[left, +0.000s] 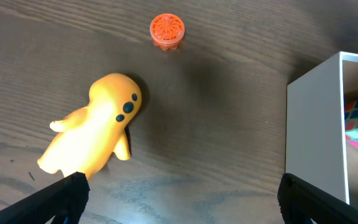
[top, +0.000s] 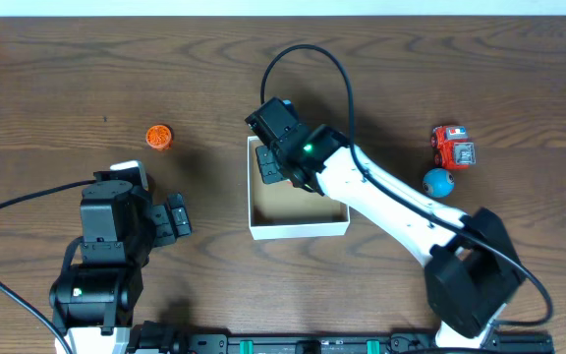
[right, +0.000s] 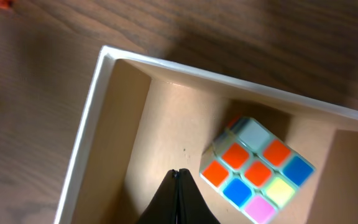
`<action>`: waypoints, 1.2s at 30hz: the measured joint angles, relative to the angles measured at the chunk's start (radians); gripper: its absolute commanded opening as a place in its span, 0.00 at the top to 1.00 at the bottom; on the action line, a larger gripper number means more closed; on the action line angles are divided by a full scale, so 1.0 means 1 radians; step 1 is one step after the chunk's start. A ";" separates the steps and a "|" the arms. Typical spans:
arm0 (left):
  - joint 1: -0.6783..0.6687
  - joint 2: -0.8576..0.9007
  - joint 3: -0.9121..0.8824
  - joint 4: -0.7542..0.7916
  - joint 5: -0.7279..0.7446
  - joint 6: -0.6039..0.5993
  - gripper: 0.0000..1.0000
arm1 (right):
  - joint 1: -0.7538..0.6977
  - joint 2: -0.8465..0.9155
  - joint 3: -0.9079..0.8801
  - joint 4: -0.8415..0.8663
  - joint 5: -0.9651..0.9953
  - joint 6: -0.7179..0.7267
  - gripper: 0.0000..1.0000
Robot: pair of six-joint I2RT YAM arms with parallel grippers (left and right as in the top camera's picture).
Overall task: Pack container
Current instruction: 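Lower the cube into the box and open the right gripper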
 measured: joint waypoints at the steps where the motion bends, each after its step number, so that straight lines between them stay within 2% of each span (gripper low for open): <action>1: 0.000 0.000 0.000 0.000 0.000 0.000 0.02 | 0.000 0.017 0.000 0.010 -0.002 -0.001 0.99; 8: 0.000 0.000 0.000 0.000 0.000 0.000 0.02 | 0.000 0.122 0.000 0.058 -0.008 -0.004 0.99; 14: 0.000 0.000 0.000 0.000 0.000 0.000 0.02 | 0.000 0.134 0.000 0.071 0.039 0.015 0.99; 24: 0.000 0.000 0.000 -0.001 0.000 0.000 0.02 | -0.026 0.134 0.000 0.021 0.186 0.090 0.99; 36: 0.000 0.000 0.000 -0.001 0.000 0.000 0.02 | -0.059 0.134 0.000 -0.054 0.200 0.114 0.98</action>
